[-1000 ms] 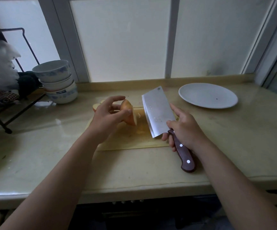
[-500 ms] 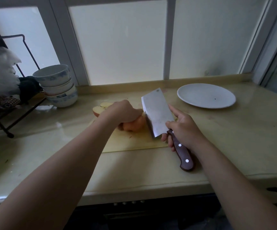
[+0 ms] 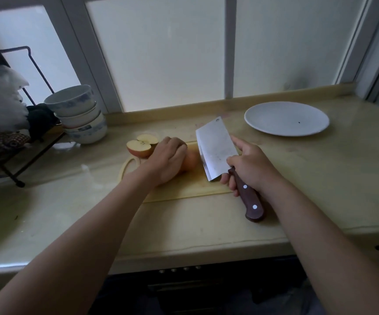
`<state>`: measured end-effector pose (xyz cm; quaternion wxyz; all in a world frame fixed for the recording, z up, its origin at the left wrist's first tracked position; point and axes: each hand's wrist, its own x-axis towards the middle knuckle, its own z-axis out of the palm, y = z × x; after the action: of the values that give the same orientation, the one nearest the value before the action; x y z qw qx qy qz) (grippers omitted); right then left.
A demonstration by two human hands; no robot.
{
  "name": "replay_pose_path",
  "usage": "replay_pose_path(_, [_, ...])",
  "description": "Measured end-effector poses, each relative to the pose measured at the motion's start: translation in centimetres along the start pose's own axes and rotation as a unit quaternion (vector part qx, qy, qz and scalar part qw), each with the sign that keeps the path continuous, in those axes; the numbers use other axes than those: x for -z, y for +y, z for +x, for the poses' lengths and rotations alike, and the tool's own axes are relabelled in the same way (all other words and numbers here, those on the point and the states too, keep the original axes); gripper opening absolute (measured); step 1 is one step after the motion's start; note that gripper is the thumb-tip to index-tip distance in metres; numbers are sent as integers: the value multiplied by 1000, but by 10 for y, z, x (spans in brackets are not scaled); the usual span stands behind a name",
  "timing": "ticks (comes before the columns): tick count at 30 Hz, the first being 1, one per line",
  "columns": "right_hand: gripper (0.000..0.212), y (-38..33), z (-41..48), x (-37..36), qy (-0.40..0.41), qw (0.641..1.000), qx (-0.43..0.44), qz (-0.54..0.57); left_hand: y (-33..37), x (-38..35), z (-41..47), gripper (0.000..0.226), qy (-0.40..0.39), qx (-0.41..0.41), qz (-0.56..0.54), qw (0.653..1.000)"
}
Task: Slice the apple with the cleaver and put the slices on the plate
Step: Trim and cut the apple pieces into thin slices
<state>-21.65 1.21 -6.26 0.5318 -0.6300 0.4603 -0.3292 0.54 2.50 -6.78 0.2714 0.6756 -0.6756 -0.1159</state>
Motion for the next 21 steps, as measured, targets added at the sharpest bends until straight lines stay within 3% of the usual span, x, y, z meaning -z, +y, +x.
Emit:
replay_pose_path(6, [65,-7,-4,-2,3,999,-2,32,-2,-5,-3,57,-31,11,29,999])
replay_pose_path(10, [72,-15,7,-6,17,999,-10,44,-7,-2,-1,43,-53,6,54,997])
replay_pose_path(14, [81,-20,23,-11,31,999,-13,34,-10,-1,-3,50,-60,-9,52,997])
replay_pose_path(21, [68,-10,23,-13,39,997,-16,68,-10,-1,-4,61,-64,-10,53,996])
